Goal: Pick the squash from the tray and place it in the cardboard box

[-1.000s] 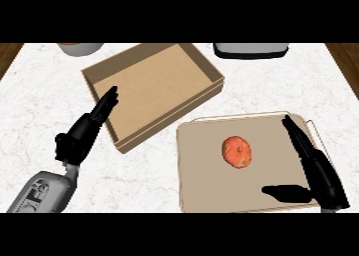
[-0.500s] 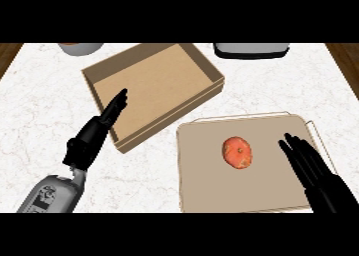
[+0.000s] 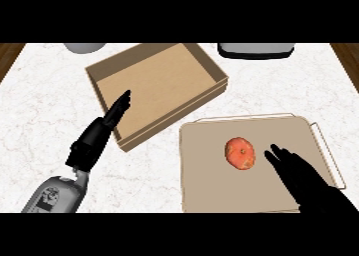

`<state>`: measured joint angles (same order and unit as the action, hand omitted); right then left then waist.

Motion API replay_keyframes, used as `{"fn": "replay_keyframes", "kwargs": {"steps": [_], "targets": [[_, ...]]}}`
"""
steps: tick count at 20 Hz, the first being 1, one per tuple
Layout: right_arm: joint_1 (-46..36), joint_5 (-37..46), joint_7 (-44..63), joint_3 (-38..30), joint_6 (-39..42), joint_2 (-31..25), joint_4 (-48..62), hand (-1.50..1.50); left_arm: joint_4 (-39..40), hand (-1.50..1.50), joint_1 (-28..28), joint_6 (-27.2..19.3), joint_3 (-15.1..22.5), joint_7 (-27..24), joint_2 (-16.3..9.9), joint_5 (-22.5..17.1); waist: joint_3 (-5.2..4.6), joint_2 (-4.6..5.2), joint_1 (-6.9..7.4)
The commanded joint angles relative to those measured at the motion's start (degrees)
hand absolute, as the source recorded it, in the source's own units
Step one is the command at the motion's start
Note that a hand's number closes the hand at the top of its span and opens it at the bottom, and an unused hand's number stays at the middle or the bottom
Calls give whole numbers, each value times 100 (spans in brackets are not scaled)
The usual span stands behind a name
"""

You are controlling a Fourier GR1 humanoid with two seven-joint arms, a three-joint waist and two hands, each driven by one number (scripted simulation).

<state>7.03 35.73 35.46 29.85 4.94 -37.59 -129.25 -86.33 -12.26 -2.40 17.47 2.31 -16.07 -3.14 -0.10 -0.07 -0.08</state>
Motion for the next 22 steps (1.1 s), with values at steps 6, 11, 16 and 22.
{"fn": "replay_keyframes", "kwargs": {"steps": [6, 11, 16, 22], "targets": [[-715, 289, 49, 90, 225, 1284, 1243, -150, -64, 0, -249, 152, -278, 413, 233, 238, 12, 8, 13], [-991, 306, 164, -257, 737, 1567, 1597, -150, -115, 0, -66, 477, -573, 244, 242, 222, 10, 7, 11], [-1243, 493, 15, -235, 795, 1975, 2585, -150, -220, 0, 6, 470, -421, 390, 461, 430, 10, 8, 19], [-1113, 879, -519, -440, 616, 2183, 2596, -150, -396, 0, -68, 674, -725, 442, 532, 549, 10, 3, 11]]}}
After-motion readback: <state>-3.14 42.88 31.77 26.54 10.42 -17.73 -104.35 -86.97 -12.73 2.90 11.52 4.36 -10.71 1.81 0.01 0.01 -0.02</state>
